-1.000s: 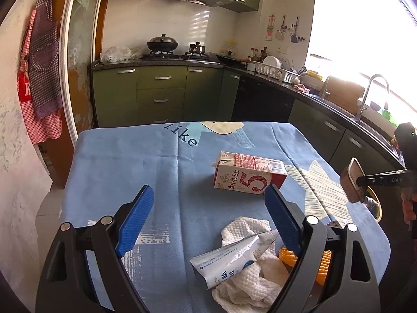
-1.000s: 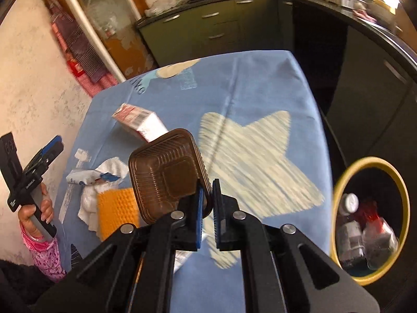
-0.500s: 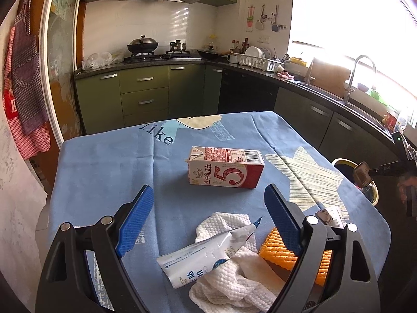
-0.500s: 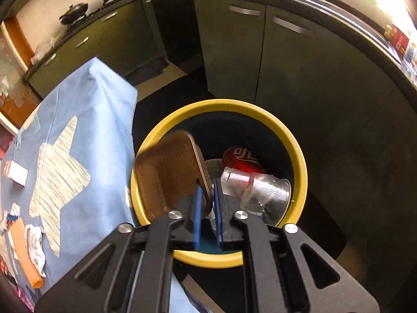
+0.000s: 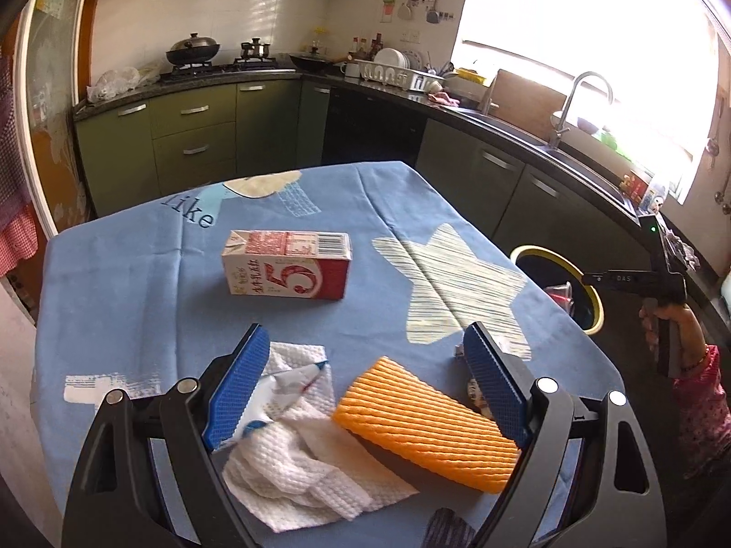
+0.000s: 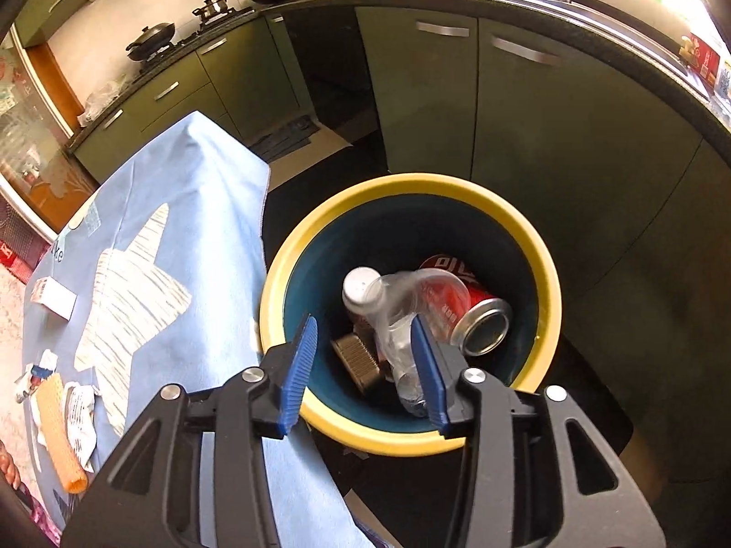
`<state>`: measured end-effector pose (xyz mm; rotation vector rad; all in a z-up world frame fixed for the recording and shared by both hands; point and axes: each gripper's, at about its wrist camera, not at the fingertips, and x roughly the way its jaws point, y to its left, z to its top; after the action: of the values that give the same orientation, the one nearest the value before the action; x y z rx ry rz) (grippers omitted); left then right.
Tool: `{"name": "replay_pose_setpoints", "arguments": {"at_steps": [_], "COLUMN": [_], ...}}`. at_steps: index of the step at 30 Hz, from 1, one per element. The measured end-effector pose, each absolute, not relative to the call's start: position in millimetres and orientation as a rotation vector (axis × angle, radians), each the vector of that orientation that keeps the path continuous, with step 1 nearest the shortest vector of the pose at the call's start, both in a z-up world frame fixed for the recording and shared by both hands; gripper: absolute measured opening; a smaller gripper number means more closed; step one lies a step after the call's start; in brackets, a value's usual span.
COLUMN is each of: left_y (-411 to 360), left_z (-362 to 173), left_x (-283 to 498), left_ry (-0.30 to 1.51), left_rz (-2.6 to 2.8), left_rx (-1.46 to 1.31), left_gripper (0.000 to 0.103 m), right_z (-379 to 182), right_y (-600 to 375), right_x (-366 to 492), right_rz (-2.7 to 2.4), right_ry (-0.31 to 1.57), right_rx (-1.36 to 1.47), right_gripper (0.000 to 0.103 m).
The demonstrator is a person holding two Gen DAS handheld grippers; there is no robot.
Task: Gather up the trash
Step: 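Grasp the white snack packet with the left gripper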
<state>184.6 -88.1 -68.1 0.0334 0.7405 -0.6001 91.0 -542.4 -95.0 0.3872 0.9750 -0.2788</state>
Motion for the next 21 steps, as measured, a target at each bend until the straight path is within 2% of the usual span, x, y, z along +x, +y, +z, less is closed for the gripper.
{"name": "replay_pose_setpoints", "arguments": {"at_steps": [6, 16, 21], "left_y": [-157.9, -245.3, -250.7], "left_z": [-72.3, -117.3, -130.8], "left_x": [161.2, 166.8, 176.3], "left_ry": [0.831, 0.946, 1.004], "left_rz": [-0.695, -0.633, -0.602], "left_rx": [0.106, 0.244, 0.244], "left_gripper": [0.086, 0.085, 0.074], "right_z": [-92.8, -95.2, -94.9], "right_y": [-540.0, -542.2, -548.7], "right_x": [69.6, 23.1, 10.9], "right_rz": [-0.257, -0.234, -0.223], "right_ry": [0.932, 0.906, 0.882], "right_rx": [0.404, 0.431, 0.454], "right_gripper": [0.05, 0.055, 0.059]}}
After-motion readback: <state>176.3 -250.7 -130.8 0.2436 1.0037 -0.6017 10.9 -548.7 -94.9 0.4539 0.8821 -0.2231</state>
